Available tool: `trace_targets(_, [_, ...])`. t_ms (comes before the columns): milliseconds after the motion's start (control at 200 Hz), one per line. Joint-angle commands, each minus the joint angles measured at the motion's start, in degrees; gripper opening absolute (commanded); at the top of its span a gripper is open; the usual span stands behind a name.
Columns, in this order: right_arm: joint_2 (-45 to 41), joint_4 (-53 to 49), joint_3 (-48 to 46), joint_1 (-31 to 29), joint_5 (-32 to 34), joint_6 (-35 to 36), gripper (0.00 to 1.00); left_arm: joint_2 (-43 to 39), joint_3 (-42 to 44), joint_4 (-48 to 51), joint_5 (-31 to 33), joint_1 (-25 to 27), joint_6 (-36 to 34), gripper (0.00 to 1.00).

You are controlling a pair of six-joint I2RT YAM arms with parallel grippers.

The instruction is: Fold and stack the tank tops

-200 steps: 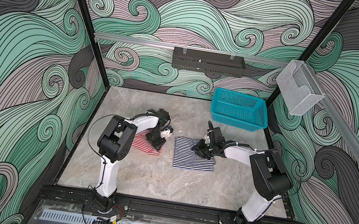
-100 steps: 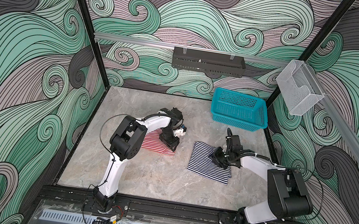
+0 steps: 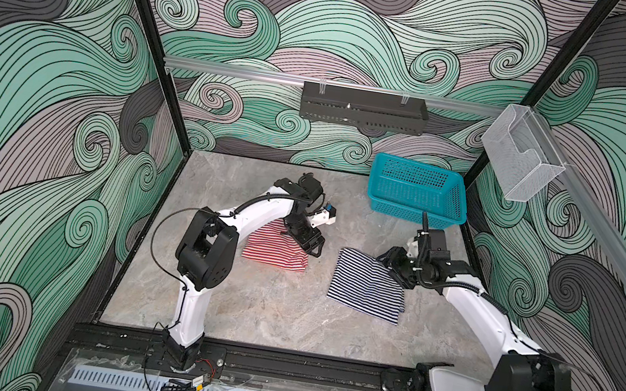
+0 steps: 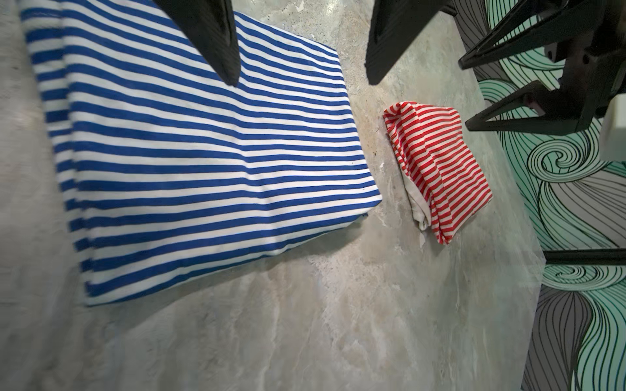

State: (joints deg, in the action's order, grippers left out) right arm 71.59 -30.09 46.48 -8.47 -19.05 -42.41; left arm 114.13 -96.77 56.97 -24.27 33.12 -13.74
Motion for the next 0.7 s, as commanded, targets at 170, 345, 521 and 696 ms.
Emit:
trace_targets(170, [-10.3, -12.4, -6.2, 3.8, 5.5, 2.1, 0.68, 6.6, -7.6, -0.6, -10.1, 1.3, 1.0, 0.75])
trace_targets(345, [-15.8, -15.0, -10.4, 5.0, 5.8, 0.9, 0.74, 13.8, -16.2, 1.8, -12.0, 2.0, 2.4, 0.75])
trace_targets(521, [-19.9, -15.6, -14.0, 5.0, 4.5, -1.4, 0.75, 18.6, -21.4, 3.3, -11.4, 2.5, 3.3, 0.75])
trace_targets(696, [-23.3, -16.6, -16.7, 5.0, 4.0, -2.7, 0.76, 22.8, -25.6, 5.8, -11.1, 2.8, 3.2, 0.75])
